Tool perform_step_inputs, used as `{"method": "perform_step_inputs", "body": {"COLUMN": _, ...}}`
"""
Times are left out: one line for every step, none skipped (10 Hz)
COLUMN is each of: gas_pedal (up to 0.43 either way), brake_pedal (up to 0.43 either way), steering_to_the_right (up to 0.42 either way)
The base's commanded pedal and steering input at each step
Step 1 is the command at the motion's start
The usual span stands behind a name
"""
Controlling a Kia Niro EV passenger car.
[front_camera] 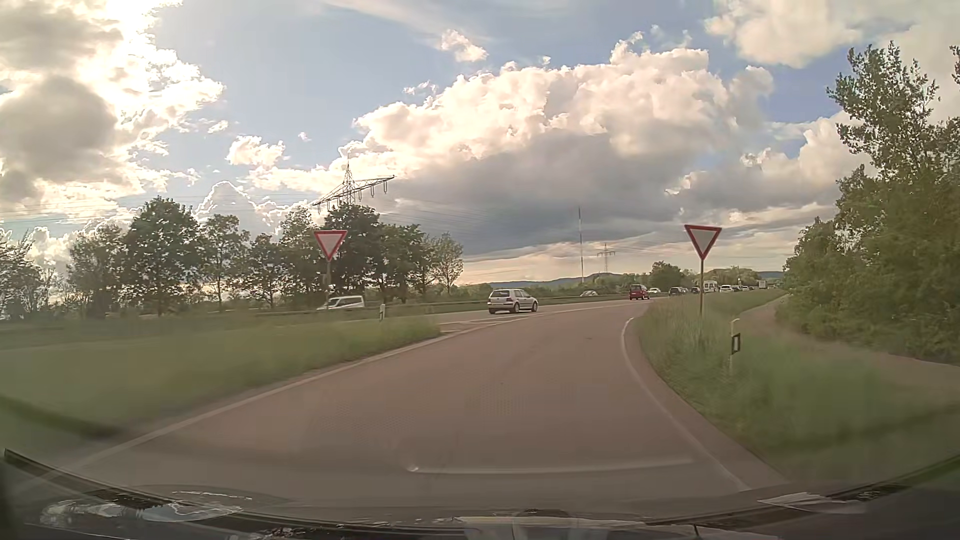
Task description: Follow the waypoints while adhering to traffic rules and regulations
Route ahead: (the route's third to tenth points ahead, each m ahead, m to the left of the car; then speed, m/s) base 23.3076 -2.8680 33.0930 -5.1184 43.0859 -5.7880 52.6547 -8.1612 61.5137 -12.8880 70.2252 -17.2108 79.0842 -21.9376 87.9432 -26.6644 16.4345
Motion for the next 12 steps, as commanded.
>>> {"method": "perform_step_inputs", "body": {"gas_pedal": 0.098, "brake_pedal": 0.0, "steering_to_the_right": 0.05}}
{"method": "perform_step_inputs", "body": {"gas_pedal": 0.098, "brake_pedal": 0.0, "steering_to_the_right": 0.051}}
{"method": "perform_step_inputs", "body": {"gas_pedal": 0.098, "brake_pedal": 0.0, "steering_to_the_right": 0.052}}
{"method": "perform_step_inputs", "body": {"gas_pedal": 0.098, "brake_pedal": 0.0, "steering_to_the_right": 0.053}}
{"method": "perform_step_inputs", "body": {"gas_pedal": 0.098, "brake_pedal": 0.0, "steering_to_the_right": 0.054}}
{"method": "perform_step_inputs", "body": {"gas_pedal": 0.098, "brake_pedal": 0.0, "steering_to_the_right": 0.055}}
{"method": "perform_step_inputs", "body": {"gas_pedal": 0.098, "brake_pedal": 0.0, "steering_to_the_right": 0.056}}
{"method": "perform_step_inputs", "body": {"gas_pedal": 0.098, "brake_pedal": 0.0, "steering_to_the_right": 0.057}}
{"method": "perform_step_inputs", "body": {"gas_pedal": 0.098, "brake_pedal": 0.0, "steering_to_the_right": 0.056}}
{"method": "perform_step_inputs", "body": {"gas_pedal": 0.098, "brake_pedal": 0.0, "steering_to_the_right": 0.057}}
{"method": "perform_step_inputs", "body": {"gas_pedal": 0.098, "brake_pedal": 0.0, "steering_to_the_right": 0.057}}
{"method": "perform_step_inputs", "body": {"gas_pedal": 0.11, "brake_pedal": 0.0, "steering_to_the_right": 0.057}}
